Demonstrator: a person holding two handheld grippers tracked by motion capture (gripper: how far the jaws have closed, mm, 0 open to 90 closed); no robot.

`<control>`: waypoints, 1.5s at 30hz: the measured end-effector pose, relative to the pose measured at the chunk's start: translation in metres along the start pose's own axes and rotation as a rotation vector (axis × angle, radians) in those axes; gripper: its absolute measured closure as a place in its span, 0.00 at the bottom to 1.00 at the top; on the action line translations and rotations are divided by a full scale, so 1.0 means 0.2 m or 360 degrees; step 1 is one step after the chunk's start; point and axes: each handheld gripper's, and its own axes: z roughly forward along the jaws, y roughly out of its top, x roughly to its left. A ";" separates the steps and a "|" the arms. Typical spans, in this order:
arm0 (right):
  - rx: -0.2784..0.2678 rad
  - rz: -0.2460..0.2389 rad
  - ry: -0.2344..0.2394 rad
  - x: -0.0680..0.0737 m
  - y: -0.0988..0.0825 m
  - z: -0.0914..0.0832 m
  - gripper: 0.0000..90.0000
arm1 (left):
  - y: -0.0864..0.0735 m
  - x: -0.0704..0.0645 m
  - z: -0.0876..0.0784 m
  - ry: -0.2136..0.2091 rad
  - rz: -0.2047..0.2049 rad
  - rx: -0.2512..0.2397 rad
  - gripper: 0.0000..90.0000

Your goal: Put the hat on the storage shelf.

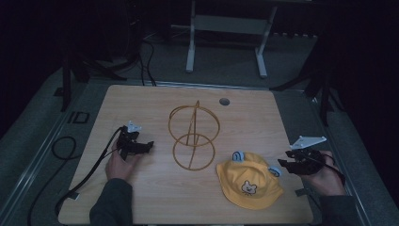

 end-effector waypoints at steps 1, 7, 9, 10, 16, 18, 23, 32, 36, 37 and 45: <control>0.0002 -0.0012 0.0006 0.00 0.01 0.00 0.59 | 0.00 0.00 0.00 0.0000 -0.0001 0.0000 0.15; 0.0018 -0.0069 0.0027 0.01 0.06 -0.02 0.59 | 0.00 0.00 0.00 0.0000 0.0000 0.0000 0.15; 0.0017 -0.0085 0.0040 0.02 0.07 -0.03 0.59 | 0.00 0.00 0.00 0.0001 0.0001 0.0000 0.15; 0.0017 -0.0091 0.0044 0.02 0.08 -0.03 0.58 | 0.00 0.00 0.00 0.0001 0.0000 0.0000 0.15; 0.0032 -0.0133 0.0064 0.03 0.12 -0.04 0.58 | 0.00 0.00 0.00 0.0001 -0.0001 0.0000 0.15; 0.0034 -0.0151 0.0068 0.03 0.13 -0.04 0.58 | 0.00 0.00 0.00 0.0000 0.0001 0.0000 0.15; 0.0040 -0.0180 0.0086 0.05 0.18 -0.05 0.55 | 0.00 0.00 0.00 0.0000 -0.0001 0.0000 0.15; 0.0048 -0.0218 0.0108 0.07 0.22 -0.06 0.53 | 0.00 0.00 0.00 0.0000 -0.0001 0.0000 0.15; 0.0029 -0.0228 0.0121 0.08 0.24 -0.08 0.51 | 0.00 0.00 0.00 0.0000 0.0000 0.0000 0.15; 0.0029 -0.0228 0.0121 0.08 0.24 -0.08 0.51 | 0.00 0.00 0.00 0.0000 0.0000 0.0000 0.15; 0.0015 -0.0272 0.0155 0.13 0.28 -0.11 0.49 | 0.00 0.00 0.00 0.0001 -0.0001 -0.0001 0.15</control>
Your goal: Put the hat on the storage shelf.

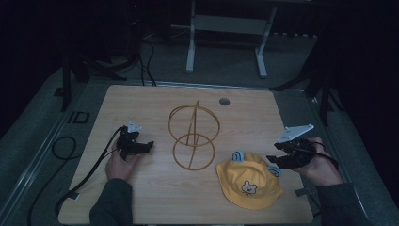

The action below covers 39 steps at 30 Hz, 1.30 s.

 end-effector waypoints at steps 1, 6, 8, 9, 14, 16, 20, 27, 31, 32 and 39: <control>-0.0005 0.0003 0.0007 0.01 0.01 0.00 0.48 | 0.00 0.00 0.00 0.0000 0.0000 0.0000 0.15; -0.0025 -0.0022 0.0042 0.03 0.04 -0.02 0.48 | 0.00 0.00 0.00 0.0000 0.0000 0.0000 0.15; -0.0027 -0.0034 0.0058 0.04 0.05 -0.02 0.47 | 0.00 0.00 0.00 0.0000 0.0000 0.0000 0.15; -0.0027 -0.0034 0.0058 0.04 0.05 -0.02 0.47 | 0.00 0.00 0.00 -0.0001 0.0002 0.0001 0.15; -0.0023 -0.0061 0.0090 0.06 0.07 -0.03 0.46 | 0.00 0.00 0.00 0.0000 -0.0001 0.0000 0.15; -0.0019 -0.0071 0.0111 0.07 0.09 -0.03 0.45 | 0.00 0.00 0.00 0.0000 0.0000 0.0000 0.15; -0.0007 -0.0083 0.0129 0.07 0.09 -0.03 0.44 | 0.00 0.00 0.00 0.0000 0.0000 0.0000 0.15; 0.0026 -0.0116 0.0174 0.10 0.12 -0.01 0.42 | 0.00 0.00 0.00 0.0000 0.0001 0.0000 0.15; 0.0059 -0.0128 0.0190 0.11 0.13 0.01 0.40 | 0.00 0.00 0.00 0.0000 0.0000 0.0000 0.15; 0.0067 -0.0129 0.0203 0.12 0.13 0.02 0.40 | 0.00 0.00 0.00 -0.0001 0.0001 0.0000 0.15; 0.0131 -0.0154 0.0234 0.14 0.14 0.05 0.39 | 0.00 0.00 0.00 0.0000 0.0001 0.0001 0.15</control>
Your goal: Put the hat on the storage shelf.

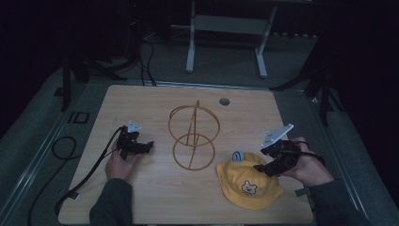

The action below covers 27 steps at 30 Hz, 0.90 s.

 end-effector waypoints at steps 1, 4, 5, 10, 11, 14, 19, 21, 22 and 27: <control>0.0010 0.0001 0.0000 0.00 0.00 0.00 0.39 | 0.00 0.00 0.00 0.0000 -0.0001 -0.0001 0.15; 0.0034 -0.0009 0.0008 0.01 0.01 0.02 0.39 | 0.00 0.00 0.00 0.0000 0.0000 0.0000 0.15; 0.0042 -0.0014 0.0011 0.01 0.01 0.03 0.39 | 0.00 0.00 0.00 0.0000 0.0000 0.0000 0.15; 0.0091 -0.0027 0.0018 0.01 0.02 0.05 0.39 | 0.00 0.00 0.00 0.0000 -0.0001 0.0000 0.15; 0.0100 -0.0035 0.0021 0.01 0.02 0.06 0.39 | 0.00 0.00 0.00 0.0000 0.0000 0.0000 0.15; 0.0116 -0.0039 0.0028 0.01 0.03 0.07 0.39 | 0.00 0.00 0.00 0.0000 0.0001 0.0000 0.15; 0.0150 -0.0053 0.0045 0.02 0.04 0.09 0.39 | 0.00 0.00 0.00 0.0000 0.0000 0.0000 0.15; 0.0182 -0.0064 0.0058 0.02 0.04 0.10 0.39 | 0.00 0.00 0.00 0.0000 -0.0001 0.0000 0.15; 0.0192 -0.0061 0.0059 0.02 0.04 0.11 0.39 | 0.00 0.00 0.00 0.0000 -0.0001 0.0000 0.15; 0.0234 -0.0071 0.0078 0.02 0.05 0.13 0.41 | 0.00 0.00 0.00 0.0000 -0.0001 0.0000 0.15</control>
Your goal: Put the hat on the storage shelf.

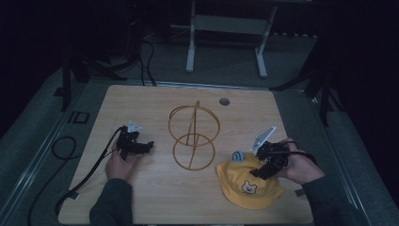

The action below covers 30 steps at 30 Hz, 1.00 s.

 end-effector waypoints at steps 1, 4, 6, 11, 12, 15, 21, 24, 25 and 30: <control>0.0000 0.0000 0.0000 0.00 0.00 0.00 0.41 | 0.00 0.00 0.00 0.0000 0.0001 0.0000 0.15; 0.0019 -0.0004 0.0010 0.00 0.00 0.01 0.43 | 0.00 0.00 0.00 0.0000 0.0000 0.0000 0.15; 0.0051 0.0000 0.0021 0.00 0.00 0.02 0.46 | 0.00 0.00 0.00 0.0000 0.0001 0.0000 0.15; 0.0088 -0.0005 0.0046 -0.01 0.01 0.03 0.50 | 0.00 0.00 0.00 0.0000 0.0002 0.0001 0.15; 0.0096 -0.0007 0.0046 -0.01 0.01 0.03 0.51 | 0.00 0.00 0.00 0.0000 0.0001 0.0000 0.15; 0.0117 -0.0013 0.0063 -0.01 0.01 0.03 0.56 | 0.00 0.00 0.00 0.0000 0.0000 0.0000 0.15; 0.0151 -0.0031 0.0084 -0.01 0.01 0.04 0.66 | 0.00 0.00 0.00 0.0000 0.0000 0.0000 0.15; 0.0157 -0.0028 0.0087 -0.01 0.02 0.04 0.72 | 0.00 0.00 0.00 0.0000 0.0001 0.0001 0.15; 0.0160 -0.0027 0.0090 -0.01 0.02 0.03 0.73 | 0.00 0.00 0.00 0.0000 0.0000 0.0000 0.15; 0.0175 -0.0042 0.0084 -0.01 0.02 0.03 0.79 | 0.00 0.00 0.00 0.0000 0.0001 0.0000 0.15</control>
